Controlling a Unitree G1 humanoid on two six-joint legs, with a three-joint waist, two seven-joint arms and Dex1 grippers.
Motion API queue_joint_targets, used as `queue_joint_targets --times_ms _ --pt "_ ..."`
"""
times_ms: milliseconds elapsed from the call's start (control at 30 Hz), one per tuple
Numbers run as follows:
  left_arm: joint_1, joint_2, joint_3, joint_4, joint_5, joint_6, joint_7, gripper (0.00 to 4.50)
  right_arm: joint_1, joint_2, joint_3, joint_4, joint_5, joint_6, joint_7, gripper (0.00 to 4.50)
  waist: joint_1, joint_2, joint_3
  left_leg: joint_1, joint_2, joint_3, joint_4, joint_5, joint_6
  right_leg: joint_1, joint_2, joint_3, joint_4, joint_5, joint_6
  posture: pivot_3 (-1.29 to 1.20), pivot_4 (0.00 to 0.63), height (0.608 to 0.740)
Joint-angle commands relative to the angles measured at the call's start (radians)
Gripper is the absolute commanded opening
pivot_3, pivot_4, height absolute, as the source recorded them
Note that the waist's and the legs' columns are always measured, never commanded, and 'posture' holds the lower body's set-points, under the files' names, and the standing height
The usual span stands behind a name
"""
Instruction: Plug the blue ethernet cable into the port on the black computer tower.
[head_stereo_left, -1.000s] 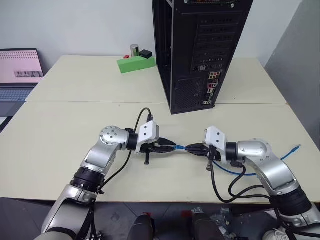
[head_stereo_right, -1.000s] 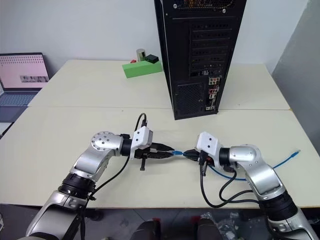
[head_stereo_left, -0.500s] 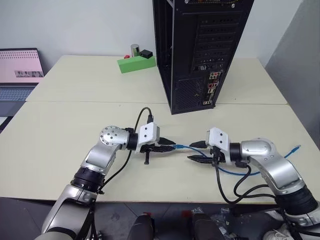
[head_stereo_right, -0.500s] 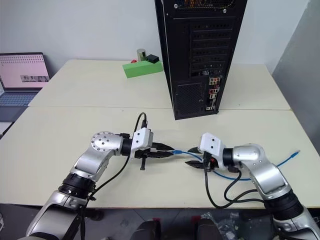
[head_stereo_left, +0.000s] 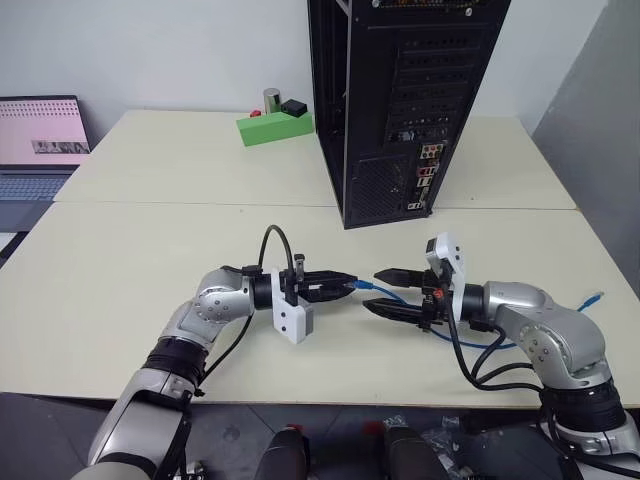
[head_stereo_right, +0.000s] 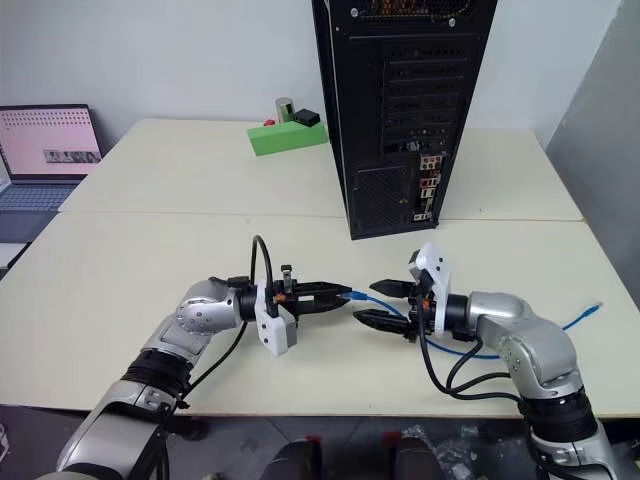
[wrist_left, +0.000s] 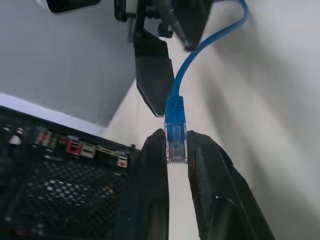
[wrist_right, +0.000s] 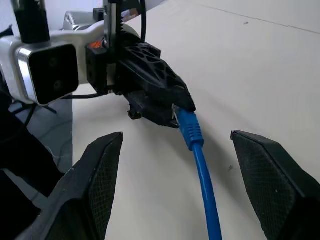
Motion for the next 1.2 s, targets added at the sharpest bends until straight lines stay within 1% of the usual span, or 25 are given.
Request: queue_joint_targets --times_ms 33,167,233,267,433,567,633,667,700,767,933,967,1033,1067,1100,1200 --pt "-0.035 0.008 0.020 0.017 0.051 -0.064 0.095 0.28 -0.028 0.024 -0.038 -0.017 0.071 0.035 -0.031 3.65 -0.001 0.000 0.000 0.000 0.000 0.000 0.000 0.000 0.000 0.000 0.000 0.000 0.000 0.000 0.000 0.00 0.150 0.740" --pt "-0.050 0.018 0.006 0.035 0.091 -0.080 0.152 0.28 -0.035 0.033 -0.040 -0.010 0.097 0.048 -0.046 3.65 -0.002 0.000 0.000 0.000 0.000 0.000 0.000 0.000 0.000 0.000 0.000 0.000 0.000 0.000 0.000 0.00 0.150 0.740" --pt "-0.053 0.025 -0.001 0.041 0.104 -0.085 0.174 0.28 -0.040 0.044 -0.046 -0.005 0.113 0.054 -0.057 3.29 -0.003 0.000 0.000 0.000 0.000 0.000 0.000 0.000 0.000 0.000 0.000 0.000 0.000 0.000 0.000 0.00 0.150 0.740" --pt "-0.055 0.027 -0.003 0.043 0.110 -0.087 0.184 0.28 -0.042 0.049 -0.049 -0.003 0.120 0.055 -0.065 3.20 -0.003 0.000 0.000 0.000 0.000 0.000 0.000 0.000 0.000 0.000 0.000 0.000 0.000 0.000 0.000 0.00 0.150 0.740" --pt "-0.059 0.037 -0.012 0.049 0.134 -0.098 0.228 0.28 -0.049 0.054 -0.042 0.005 0.128 0.054 -0.078 2.17 -0.002 0.000 0.000 0.000 0.000 0.000 0.000 0.000 0.000 0.000 0.000 0.000 0.000 0.000 0.000 0.00 0.150 0.740" --pt "-0.060 0.044 -0.022 0.046 0.149 -0.104 0.256 0.28 -0.053 0.056 -0.039 0.009 0.131 0.051 -0.083 1.28 -0.003 0.000 0.000 0.000 0.000 0.000 0.000 0.000 0.000 0.000 0.000 0.000 0.001 0.000 0.000 0.00 0.150 0.740" --pt "-0.060 0.047 -0.027 0.045 0.152 -0.106 0.270 0.28 -0.054 0.057 -0.038 0.011 0.132 0.049 -0.084 0.75 -0.003 0.000 0.000 0.000 0.000 0.000 0.000 0.000 0.000 0.000 0.000 0.000 0.001 0.000 0.000 0.00 0.150 0.740" --pt "-0.060 0.049 -0.029 0.045 0.154 -0.106 0.276 0.28 -0.054 0.056 -0.036 0.011 0.132 0.047 -0.084 0.60 -0.003 0.000 0.000 0.000 0.000 0.000 0.000 0.000 0.000 0.000 0.000 0.000 0.001 0.000 0.000 0.00 0.150 0.740" --pt "-0.060 0.050 -0.030 0.045 0.156 -0.106 0.282 0.28 -0.055 0.056 -0.035 0.012 0.133 0.047 -0.085 0.32 -0.003 0.000 0.000 0.000 0.000 0.000 0.000 0.000 0.000 0.000 0.000 0.000 0.001 0.000 0.000 0.00 0.150 0.740" --pt "-0.060 0.052 -0.030 0.043 0.160 -0.108 0.293 0.28 -0.056 0.056 -0.034 0.013 0.132 0.046 -0.085 0.02 -0.003 0.000 0.000 0.000 0.000 0.000 0.000 0.000 0.000 0.000 0.000 0.000 0.001 0.000 0.000 0.00 0.150 0.740" --pt "-0.060 0.051 -0.024 0.039 0.169 -0.109 0.327 0.28 -0.068 0.058 -0.034 0.024 0.135 0.050 -0.083 0.01 -0.003 0.000 0.000 0.000 0.000 0.000 0.000 0.000 0.000 0.000 0.000 0.000 0.001 0.000 0.000 0.00 0.150 0.740" --pt "-0.060 0.052 -0.040 0.040 0.151 -0.095 0.312 0.28 -0.071 0.057 -0.035 0.027 0.137 0.052 -0.082 0.01 -0.003 0.000 0.000 0.000 0.000 0.000 0.000 0.000 0.000 0.000 0.000 0.000 0.001 0.000 0.000 0.00 0.150 0.740" --pt "-0.057 0.056 -0.061 0.037 0.122 -0.086 0.296 0.98 -0.077 0.056 -0.036 0.033 0.140 0.054 -0.080 0.00 -0.003 0.000 0.000 0.000 0.000 0.000 0.000 0.000 0.000 0.000 0.000 0.000 0.001 0.000 0.000 0.00 0.150 0.740" --pt "-0.052 0.058 -0.078 0.040 0.087 -0.065 0.272 1.08 -0.081 0.054 -0.037 0.036 0.143 0.057 -0.078 0.00 -0.003 0.000 0.000 0.000 0.000 0.000 0.000 0.000 0.000 0.000 0.000 0.000 0.001 0.000 0.000 0.00 0.150 0.740" --pt "-0.049 0.060 -0.090 0.042 0.061 -0.051 0.257 1.40 -0.083 0.053 -0.037 0.038 0.145 0.059 -0.077 0.00 -0.003 0.000 0.000 0.000 0.000 0.000 0.000 0.000 0.000 0.000 0.000 0.000 0.001 0.000 0.000 0.00 0.150 0.740" --pt "-0.040 0.070 -0.113 0.043 -0.001 0.002 0.212 1.93 -0.086 0.045 -0.036 0.040 0.152 0.061 -0.076 0.00 -0.003 0.000 0.000 0.000 0.000 0.000 0.000 0.000 0.000 0.000 0.000 0.000 0.001 0.000 0.000 0.00 0.150 0.740"
